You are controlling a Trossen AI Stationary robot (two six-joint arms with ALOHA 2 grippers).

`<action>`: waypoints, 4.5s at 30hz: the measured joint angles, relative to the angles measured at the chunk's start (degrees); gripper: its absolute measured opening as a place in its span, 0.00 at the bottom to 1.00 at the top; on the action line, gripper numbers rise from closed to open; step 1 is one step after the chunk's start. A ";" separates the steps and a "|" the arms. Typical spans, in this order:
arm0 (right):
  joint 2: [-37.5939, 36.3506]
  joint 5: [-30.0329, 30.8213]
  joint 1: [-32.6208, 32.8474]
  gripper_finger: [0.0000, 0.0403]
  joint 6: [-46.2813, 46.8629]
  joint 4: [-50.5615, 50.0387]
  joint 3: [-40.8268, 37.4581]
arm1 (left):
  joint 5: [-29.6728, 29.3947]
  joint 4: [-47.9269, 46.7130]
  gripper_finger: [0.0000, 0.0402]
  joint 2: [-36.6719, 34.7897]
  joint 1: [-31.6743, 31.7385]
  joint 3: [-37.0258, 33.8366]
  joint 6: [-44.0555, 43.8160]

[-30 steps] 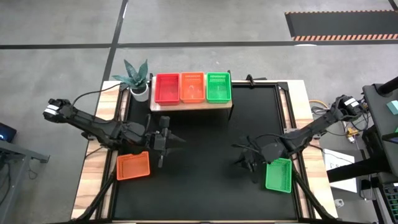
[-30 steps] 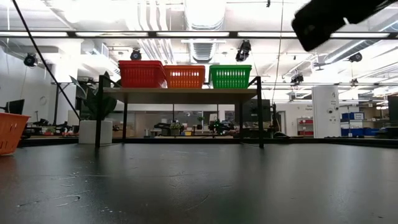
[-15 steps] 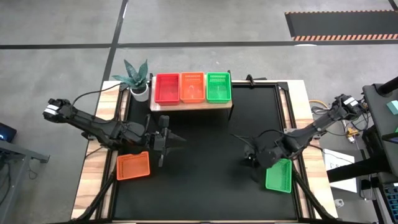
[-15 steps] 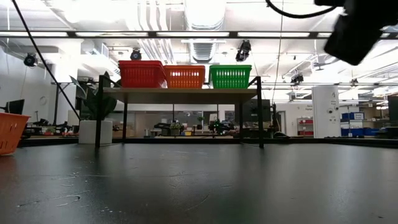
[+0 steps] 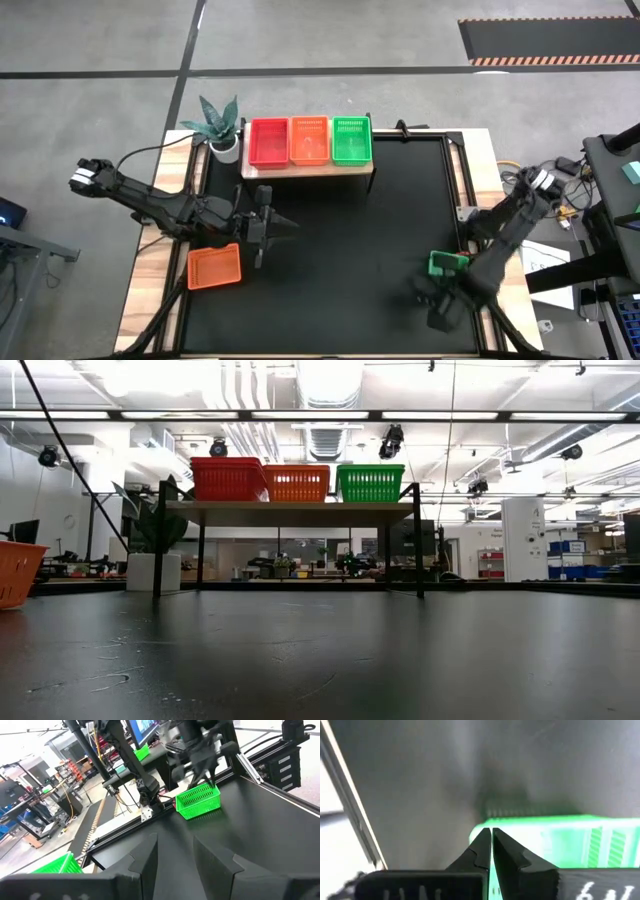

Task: Stack baskets on shelf by color
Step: Stack the green basket on top of the other green basket on the shelf

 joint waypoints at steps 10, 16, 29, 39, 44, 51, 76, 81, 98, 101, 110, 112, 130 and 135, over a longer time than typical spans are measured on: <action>12.96 0.44 11.16 0.13 8.52 -8.79 11.37 | -0.04 1.62 0.27 0.00 0.00 0.07 -0.17; 15.31 0.47 14.63 0.25 13.54 -9.39 10.43 | -0.17 5.70 0.27 0.00 0.00 0.15 -0.11; 15.70 6.18 16.41 0.37 13.55 -9.55 8.74 | -0.22 8.85 0.27 0.00 0.02 0.55 -0.02; 14.04 6.96 16.41 0.37 14.21 -10.81 6.11 | -0.22 8.94 0.27 0.00 0.00 0.50 0.38; 14.09 7.82 16.39 0.33 13.92 -4.37 1.45 | -0.22 8.94 0.27 0.00 0.01 0.45 0.40; 14.09 11.73 16.01 0.11 14.38 5.25 -6.19 | -0.22 8.98 0.27 0.02 0.02 0.37 0.40; 14.13 35.56 -0.60 0.02 -20.70 5.93 6.06 | -0.22 13.97 0.27 0.00 0.04 0.57 5.25; 14.11 35.67 -5.50 0.02 -30.65 5.90 12.40 | -0.22 13.12 0.27 -0.51 0.04 0.57 10.17; 14.03 30.26 -23.65 0.02 -52.34 2.26 35.49 | -0.24 9.09 0.27 -14.79 0.04 -9.26 13.63; 14.03 22.52 -28.59 0.02 -53.86 0.57 39.90 | -0.25 10.98 0.27 -16.38 0.04 -10.39 13.87; 15.21 13.52 -43.70 0.02 -62.83 -9.69 52.15 | -3.02 11.32 0.27 -21.63 0.04 -10.43 15.81; 15.55 13.18 -47.15 0.02 -65.27 -11.38 53.78 | -4.41 11.23 0.27 -22.64 0.04 -10.43 16.60; 20.77 4.51 -68.10 0.02 -82.64 -13.01 55.66 | -5.92 10.93 0.27 -24.52 0.07 -12.50 19.48; 22.72 2.08 -69.69 0.02 -84.02 -12.97 55.66 | -6.01 10.94 0.27 -24.45 0.07 -12.50 19.92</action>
